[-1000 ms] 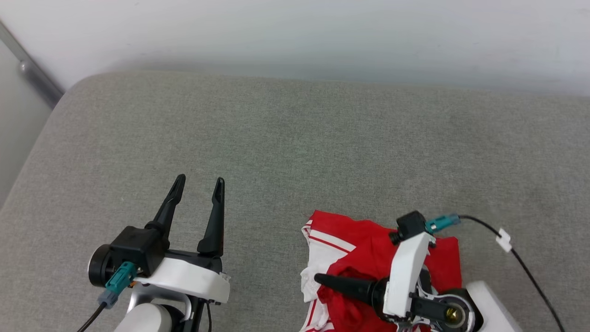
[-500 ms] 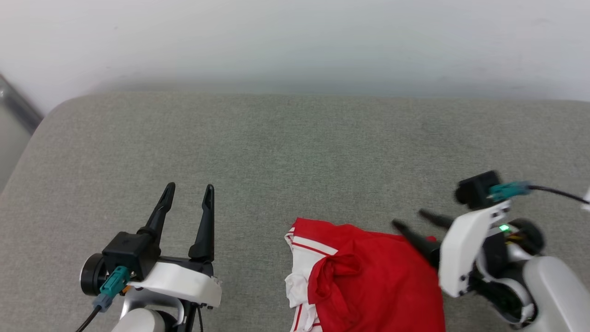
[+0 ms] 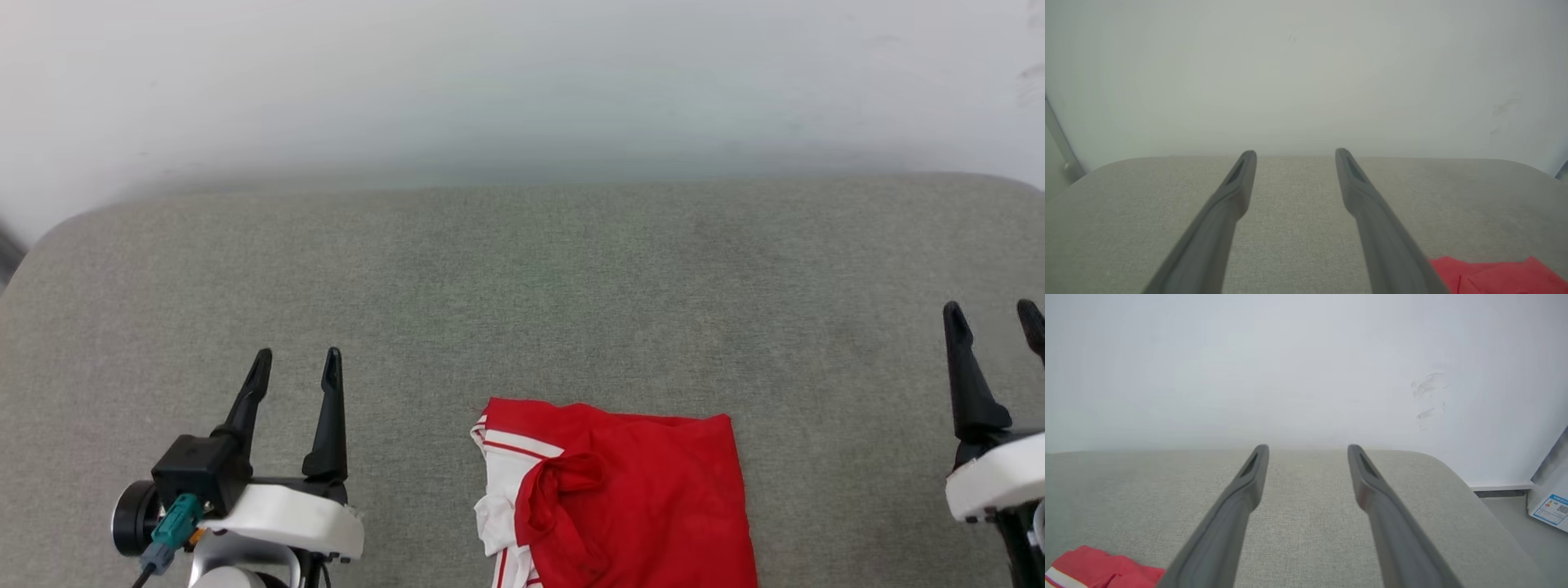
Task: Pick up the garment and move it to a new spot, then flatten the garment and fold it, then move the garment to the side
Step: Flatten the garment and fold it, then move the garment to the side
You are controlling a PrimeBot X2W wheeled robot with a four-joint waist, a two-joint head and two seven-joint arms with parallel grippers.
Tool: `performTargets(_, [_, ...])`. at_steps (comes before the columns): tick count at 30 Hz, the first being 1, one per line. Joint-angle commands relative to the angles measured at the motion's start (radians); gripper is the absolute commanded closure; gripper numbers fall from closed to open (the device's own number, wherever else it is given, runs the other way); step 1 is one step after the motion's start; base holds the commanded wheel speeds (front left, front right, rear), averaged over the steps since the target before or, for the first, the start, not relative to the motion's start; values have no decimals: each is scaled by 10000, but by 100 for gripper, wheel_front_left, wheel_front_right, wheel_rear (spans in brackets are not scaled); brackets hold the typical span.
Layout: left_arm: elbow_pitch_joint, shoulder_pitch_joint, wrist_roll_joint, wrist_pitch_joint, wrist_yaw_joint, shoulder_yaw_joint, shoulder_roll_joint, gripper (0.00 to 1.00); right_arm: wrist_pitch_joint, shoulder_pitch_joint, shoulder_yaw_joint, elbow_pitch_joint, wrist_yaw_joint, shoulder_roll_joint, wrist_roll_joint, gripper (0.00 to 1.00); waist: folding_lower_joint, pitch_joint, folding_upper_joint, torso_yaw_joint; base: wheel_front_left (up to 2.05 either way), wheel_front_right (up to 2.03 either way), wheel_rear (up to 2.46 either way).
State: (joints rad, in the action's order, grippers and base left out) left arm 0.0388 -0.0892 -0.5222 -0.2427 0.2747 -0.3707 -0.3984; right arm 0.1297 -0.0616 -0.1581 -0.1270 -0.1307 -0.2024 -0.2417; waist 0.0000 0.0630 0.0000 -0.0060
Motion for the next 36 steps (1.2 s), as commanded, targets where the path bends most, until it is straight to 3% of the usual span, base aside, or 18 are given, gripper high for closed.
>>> performTargets(1, [-65,181,32,-81,50,75,-2,0,-352,295,-16,-125,0,174,52,0,0,-118,0,-86,0,0,0])
performTargets(8, [-191,1099,74,-185,53,56,232,0,-1017,1444,433,-351,2,602,164,0,0,-655,0,-185,0,0,0])
performTargets(21, [-409,1458,187,-241,-227,564,564,0,-626,2024,678,-746,2,861,57,0,0,-786,0,-265,0,0,0])
performTargets(29, [-332,1360,433,-243,-401,1088,730,0,56,2119,-113,-591,2,712,-318,0,0,-677,0,-151,0,0,0])
performTargets(36, [-127,1209,697,-244,-617,1580,989,0,1872,1738,-1599,262,0,12,-1887,0,0,-303,0,190,0,0,0])
